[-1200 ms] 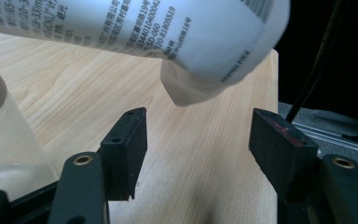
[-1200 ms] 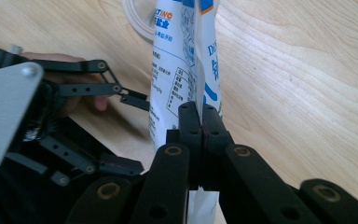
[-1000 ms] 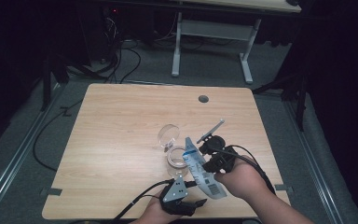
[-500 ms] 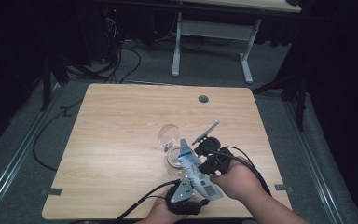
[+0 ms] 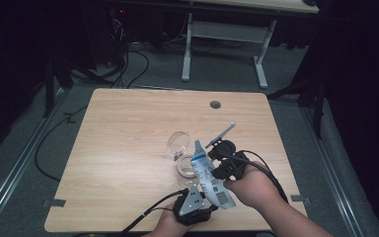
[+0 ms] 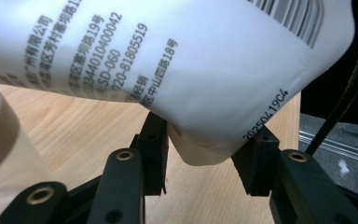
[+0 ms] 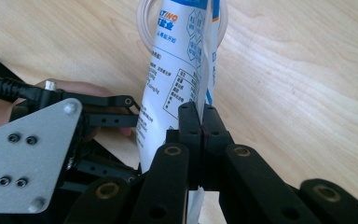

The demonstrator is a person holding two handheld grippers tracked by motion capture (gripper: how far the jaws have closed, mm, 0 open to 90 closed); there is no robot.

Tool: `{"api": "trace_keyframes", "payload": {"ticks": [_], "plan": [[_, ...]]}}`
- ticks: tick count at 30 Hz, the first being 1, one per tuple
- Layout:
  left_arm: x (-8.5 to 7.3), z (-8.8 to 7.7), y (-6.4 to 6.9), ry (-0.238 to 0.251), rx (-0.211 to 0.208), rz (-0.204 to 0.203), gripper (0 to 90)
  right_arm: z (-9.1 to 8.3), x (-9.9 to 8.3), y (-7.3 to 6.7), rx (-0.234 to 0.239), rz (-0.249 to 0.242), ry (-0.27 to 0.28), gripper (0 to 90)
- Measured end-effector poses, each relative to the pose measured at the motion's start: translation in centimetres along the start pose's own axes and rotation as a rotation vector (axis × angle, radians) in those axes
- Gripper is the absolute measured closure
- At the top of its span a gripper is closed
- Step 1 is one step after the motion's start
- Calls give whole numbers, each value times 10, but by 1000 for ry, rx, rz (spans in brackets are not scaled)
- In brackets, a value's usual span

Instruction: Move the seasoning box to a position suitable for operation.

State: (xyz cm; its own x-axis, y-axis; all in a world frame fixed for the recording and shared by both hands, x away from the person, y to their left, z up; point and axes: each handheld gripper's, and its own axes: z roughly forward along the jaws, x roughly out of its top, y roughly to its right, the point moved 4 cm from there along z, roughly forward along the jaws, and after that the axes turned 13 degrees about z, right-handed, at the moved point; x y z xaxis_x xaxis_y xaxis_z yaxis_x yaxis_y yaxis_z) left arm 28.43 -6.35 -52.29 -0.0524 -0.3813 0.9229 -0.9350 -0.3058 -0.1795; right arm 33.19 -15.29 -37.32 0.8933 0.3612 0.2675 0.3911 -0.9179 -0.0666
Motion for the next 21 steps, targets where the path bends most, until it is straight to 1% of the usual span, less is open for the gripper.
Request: {"api": "trace_keyframes", "payload": {"ticks": [2, 3, 4, 6, 7, 9, 11, 13, 18, 21], "plan": [[0, 0, 0, 0, -4, -6, 597, 1, 2, 0, -4, -2, 1, 900], [0, 1, 1, -3, -7, -4, 599, 1, 2, -2, -4, 9, -2, 900], [0, 2, 2, -6, -13, -4, 600, 3, 3, -1, -9, -10, -1, 900], [0, 2, 3, -6, -13, 1, 601, 7, 4, -1, -15, -19, -7, 900], [0, 2, 4, -5, -14, 5, 601, 8, 5, -1, -20, -16, -7, 900], [0, 1, 3, -7, -9, 13, 599, 9, 6, 0, -19, -20, -5, 900], [0, 1, 2, -5, -6, 14, 596, 8, 7, 0, -23, -10, -4, 900], [2, -1, 2, 3, -13, 10, 592, 7, 8, 0, -23, -10, 1, 900], [5, -4, 1, 1, 2, 29, 593, 3, 9, 0, -26, -10, 10, 900], [4, -5, 0, -7, -13, 24, 604, 4, 9, -1, -16, -19, 12, 900]]}}
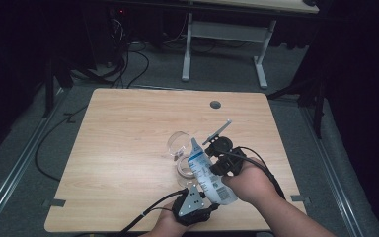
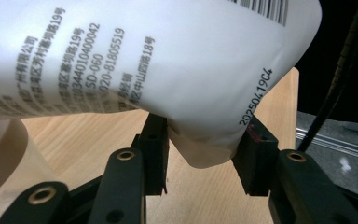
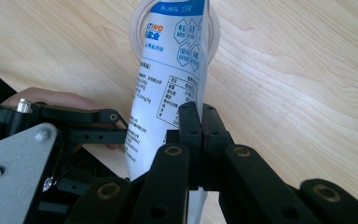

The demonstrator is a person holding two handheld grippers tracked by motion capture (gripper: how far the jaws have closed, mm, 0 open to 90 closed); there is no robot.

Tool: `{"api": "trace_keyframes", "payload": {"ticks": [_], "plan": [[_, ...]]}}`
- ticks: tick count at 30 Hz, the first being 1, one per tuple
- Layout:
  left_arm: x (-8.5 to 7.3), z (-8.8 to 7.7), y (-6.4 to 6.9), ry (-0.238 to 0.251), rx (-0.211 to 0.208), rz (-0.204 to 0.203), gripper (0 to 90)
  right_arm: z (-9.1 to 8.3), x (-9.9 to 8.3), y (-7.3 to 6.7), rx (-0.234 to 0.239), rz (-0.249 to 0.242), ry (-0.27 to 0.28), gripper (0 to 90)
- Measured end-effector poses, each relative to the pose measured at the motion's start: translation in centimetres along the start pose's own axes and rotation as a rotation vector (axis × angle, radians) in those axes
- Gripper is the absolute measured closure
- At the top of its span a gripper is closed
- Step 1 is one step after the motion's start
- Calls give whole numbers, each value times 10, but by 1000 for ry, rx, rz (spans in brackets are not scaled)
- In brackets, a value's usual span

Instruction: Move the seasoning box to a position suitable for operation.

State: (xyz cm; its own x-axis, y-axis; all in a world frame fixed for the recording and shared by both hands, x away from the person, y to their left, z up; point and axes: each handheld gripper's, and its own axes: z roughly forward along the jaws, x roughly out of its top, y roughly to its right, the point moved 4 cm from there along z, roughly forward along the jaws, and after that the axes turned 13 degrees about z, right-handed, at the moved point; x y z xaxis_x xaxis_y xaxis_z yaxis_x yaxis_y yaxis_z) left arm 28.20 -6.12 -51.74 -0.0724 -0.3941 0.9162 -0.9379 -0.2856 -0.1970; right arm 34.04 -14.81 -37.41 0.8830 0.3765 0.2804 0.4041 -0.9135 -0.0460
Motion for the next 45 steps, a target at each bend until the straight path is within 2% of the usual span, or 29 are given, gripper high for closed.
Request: {"api": "trace_keyframes", "payload": {"ticks": [3, 6, 7, 11, 12, 15, 18, 19, 25, 38, 41, 43, 45], "plan": [[-2, -1, 0, -11, -5, 1, 611, 3, 0, -1, 10, -13, -3, 900], [-3, 0, -1, -14, -1, 3, 614, 5, 0, -1, 15, 10, -11, 900], [-3, 0, -2, -14, -1, 2, 614, 6, 1, 0, 14, -6, -5, 900], [-2, 0, -3, -3, -4, -13, 615, 6, 4, 0, 14, -6, -10, 900], [-2, 0, -3, -2, -4, -14, 615, 6, 4, -1, 13, 11, -15, 900], [0, 0, -4, 2, -7, -16, 615, 6, 7, -1, 10, -10, -11, 900], [2, 1, -5, 9, -11, -27, 614, 4, 8, -2, 10, 14, -14, 900], [2, 1, -5, 11, -12, -29, 614, 4, 9, -1, 9, -3, -10, 900], [5, 2, -4, 23, -29, -46, 613, 3, 10, 0, 7, -4, -11, 900], [5, 0, -8, 13, -41, -38, 613, 5, 13, -1, 14, -1, -8, 900], [5, 0, -9, 17, -51, -41, 613, 6, 14, -2, 15, -14, -6, 900], [5, 0, -9, 21, -55, -47, 613, 6, 13, -4, 13, 9, -12, 900], [6, 0, -9, 26, -58, -51, 613, 5, 15, -3, 10, -12, -7, 900]]}}
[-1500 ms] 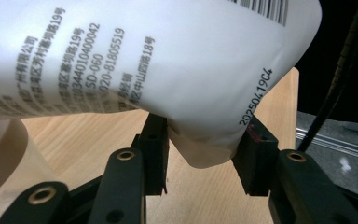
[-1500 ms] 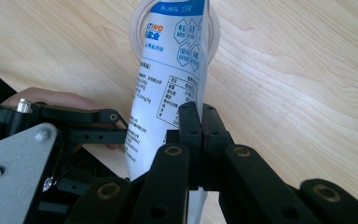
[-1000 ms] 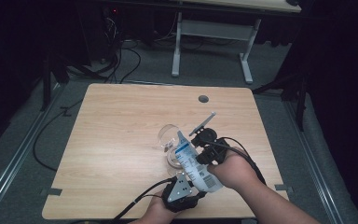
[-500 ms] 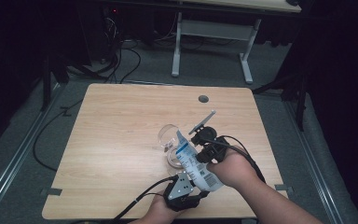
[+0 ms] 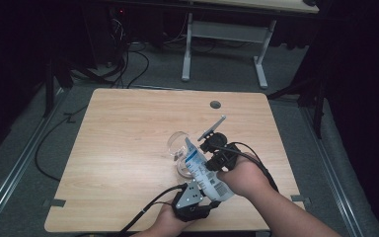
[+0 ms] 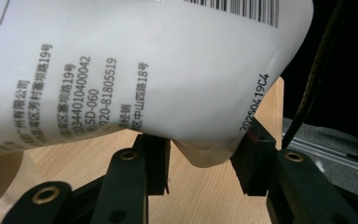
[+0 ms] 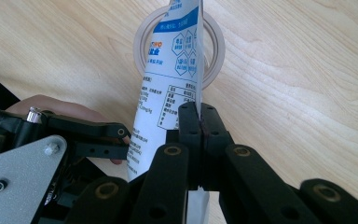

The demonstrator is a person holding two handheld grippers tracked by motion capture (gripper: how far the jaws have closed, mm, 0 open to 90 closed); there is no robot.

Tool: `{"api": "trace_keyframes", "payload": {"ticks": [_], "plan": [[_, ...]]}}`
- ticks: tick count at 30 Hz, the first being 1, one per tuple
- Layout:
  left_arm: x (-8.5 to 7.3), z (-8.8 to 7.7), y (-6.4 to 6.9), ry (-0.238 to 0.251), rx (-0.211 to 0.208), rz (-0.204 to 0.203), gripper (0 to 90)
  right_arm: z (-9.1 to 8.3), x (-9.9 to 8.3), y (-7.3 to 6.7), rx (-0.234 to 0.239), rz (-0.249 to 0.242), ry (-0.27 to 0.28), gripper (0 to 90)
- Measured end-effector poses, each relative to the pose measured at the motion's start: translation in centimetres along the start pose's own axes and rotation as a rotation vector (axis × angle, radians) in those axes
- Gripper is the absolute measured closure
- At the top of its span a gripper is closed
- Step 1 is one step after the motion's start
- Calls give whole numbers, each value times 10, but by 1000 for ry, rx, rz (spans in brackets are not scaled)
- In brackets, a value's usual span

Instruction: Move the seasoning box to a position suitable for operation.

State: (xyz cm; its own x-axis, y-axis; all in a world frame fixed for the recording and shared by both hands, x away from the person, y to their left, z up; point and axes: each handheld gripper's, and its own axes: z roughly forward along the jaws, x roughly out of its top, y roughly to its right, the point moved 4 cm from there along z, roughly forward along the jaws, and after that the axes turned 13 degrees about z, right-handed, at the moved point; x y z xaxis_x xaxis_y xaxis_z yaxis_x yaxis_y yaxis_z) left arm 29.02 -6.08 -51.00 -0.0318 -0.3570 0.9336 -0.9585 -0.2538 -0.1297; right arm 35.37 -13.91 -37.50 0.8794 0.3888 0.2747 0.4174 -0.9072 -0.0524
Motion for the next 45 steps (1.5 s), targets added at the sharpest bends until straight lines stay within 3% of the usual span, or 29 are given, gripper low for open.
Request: {"api": "trace_keyframes", "payload": {"ticks": [20, 22, 24, 27, 28, 36, 45], "plan": [[4, -1, -5, 14, -10, -17, 614, 0, 8, -4, -10, -13, 10, 900], [4, -1, -5, 17, -8, -16, 614, -1, 7, -5, -13, 9, 2, 900], [5, -2, -5, 17, -10, -17, 614, -1, 9, -5, -12, -15, 10, 900], [5, -2, -5, 18, -10, -16, 614, -1, 9, -5, -12, -18, 10, 900], [5, -2, -5, 18, -9, -16, 614, -1, 8, -6, -13, 3, 2, 900], [6, -3, -5, 19, -7, -13, 614, -2, 9, -5, -9, -25, 10, 900], [6, -2, -5, 20, -9, -11, 614, -3, 8, -5, -4, -20, 11, 900]]}}
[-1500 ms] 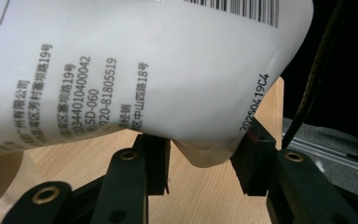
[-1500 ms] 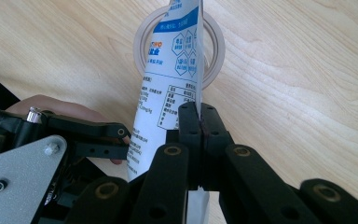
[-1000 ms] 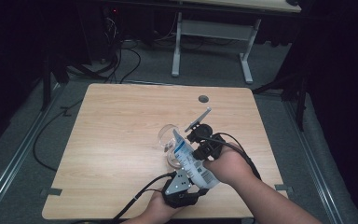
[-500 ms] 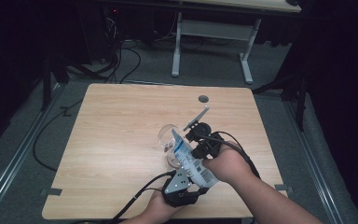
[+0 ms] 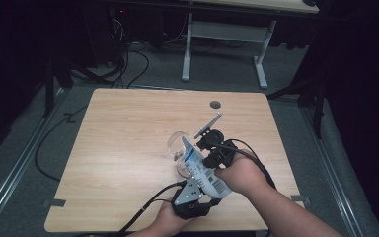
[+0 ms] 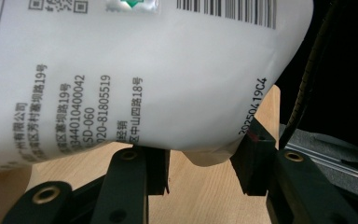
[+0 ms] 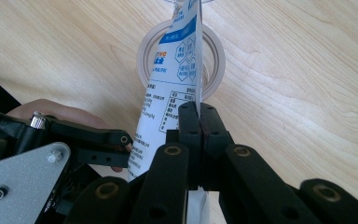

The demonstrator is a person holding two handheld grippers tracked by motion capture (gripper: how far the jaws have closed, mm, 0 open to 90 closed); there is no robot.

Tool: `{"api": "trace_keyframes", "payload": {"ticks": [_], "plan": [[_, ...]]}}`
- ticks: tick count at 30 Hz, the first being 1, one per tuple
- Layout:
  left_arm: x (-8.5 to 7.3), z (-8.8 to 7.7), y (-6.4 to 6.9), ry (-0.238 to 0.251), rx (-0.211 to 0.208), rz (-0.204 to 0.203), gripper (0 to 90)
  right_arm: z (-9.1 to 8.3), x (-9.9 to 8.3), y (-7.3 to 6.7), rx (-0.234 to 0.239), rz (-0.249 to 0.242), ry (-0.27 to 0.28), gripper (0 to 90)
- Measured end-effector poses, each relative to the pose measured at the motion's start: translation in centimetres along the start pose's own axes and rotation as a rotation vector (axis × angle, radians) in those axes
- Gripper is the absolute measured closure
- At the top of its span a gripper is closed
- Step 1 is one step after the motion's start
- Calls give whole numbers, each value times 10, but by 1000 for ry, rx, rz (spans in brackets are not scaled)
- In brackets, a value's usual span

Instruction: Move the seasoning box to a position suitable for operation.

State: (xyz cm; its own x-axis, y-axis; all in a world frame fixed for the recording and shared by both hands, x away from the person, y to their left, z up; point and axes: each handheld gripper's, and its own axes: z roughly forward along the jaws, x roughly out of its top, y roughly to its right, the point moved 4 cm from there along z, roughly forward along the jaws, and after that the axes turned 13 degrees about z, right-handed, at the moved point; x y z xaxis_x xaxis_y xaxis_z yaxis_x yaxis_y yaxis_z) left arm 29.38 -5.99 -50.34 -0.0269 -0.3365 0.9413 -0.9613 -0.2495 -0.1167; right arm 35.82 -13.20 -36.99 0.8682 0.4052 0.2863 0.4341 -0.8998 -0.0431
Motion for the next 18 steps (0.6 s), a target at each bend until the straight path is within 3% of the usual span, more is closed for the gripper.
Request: {"api": "trace_keyframes", "payload": {"ticks": [18], "plan": [[2, 3, -2, -1, -9, 3, 615, 0, 0, 4, 5, 8, 2, 900]]}}
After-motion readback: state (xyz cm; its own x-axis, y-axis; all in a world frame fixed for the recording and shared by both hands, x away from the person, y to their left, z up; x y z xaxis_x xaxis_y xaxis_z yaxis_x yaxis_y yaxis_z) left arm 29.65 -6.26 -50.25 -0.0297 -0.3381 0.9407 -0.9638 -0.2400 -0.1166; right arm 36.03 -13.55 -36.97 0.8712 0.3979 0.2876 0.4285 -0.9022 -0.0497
